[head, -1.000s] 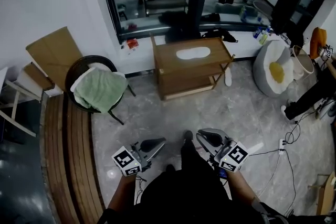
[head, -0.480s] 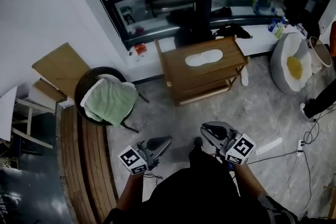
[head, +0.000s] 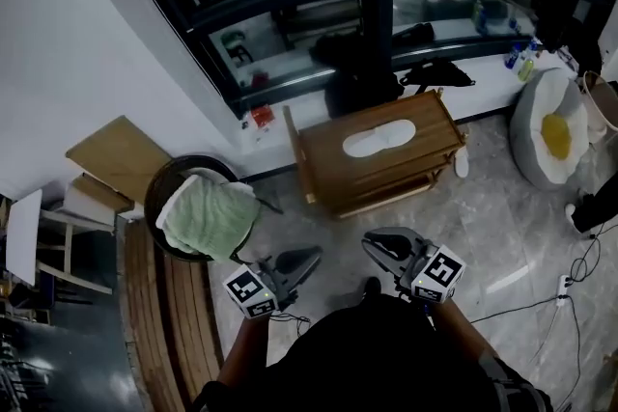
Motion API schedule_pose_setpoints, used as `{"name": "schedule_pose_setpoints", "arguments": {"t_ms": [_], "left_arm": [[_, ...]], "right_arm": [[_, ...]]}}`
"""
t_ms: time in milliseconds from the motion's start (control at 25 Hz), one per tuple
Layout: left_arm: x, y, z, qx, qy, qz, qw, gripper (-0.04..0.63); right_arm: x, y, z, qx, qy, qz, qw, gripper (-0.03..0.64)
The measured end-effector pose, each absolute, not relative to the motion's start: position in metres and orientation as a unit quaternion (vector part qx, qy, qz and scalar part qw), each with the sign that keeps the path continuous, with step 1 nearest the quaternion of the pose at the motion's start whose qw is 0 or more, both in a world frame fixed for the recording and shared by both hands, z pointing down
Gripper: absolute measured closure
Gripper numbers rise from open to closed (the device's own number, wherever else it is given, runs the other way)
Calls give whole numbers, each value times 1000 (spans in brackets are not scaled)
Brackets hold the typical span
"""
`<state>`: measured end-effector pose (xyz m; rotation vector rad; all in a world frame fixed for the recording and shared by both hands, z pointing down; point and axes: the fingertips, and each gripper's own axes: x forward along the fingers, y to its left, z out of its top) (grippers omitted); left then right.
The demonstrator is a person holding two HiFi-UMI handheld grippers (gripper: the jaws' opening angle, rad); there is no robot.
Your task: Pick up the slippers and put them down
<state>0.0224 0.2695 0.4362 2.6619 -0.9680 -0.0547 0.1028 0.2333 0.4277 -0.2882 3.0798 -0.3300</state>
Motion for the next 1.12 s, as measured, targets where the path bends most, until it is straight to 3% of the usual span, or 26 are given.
{"name": "schedule_pose_setpoints", "arguments": {"t_ms": [640, 1120], "left_arm": [[-21, 177, 433, 919, -364, -14, 152, 584], [-93, 44, 430, 949, -283, -47, 127, 584]], "right_arm": [[59, 174, 444, -14, 978, -200, 52, 591], [-11, 57, 458, -95, 970, -219, 37, 591]]}}
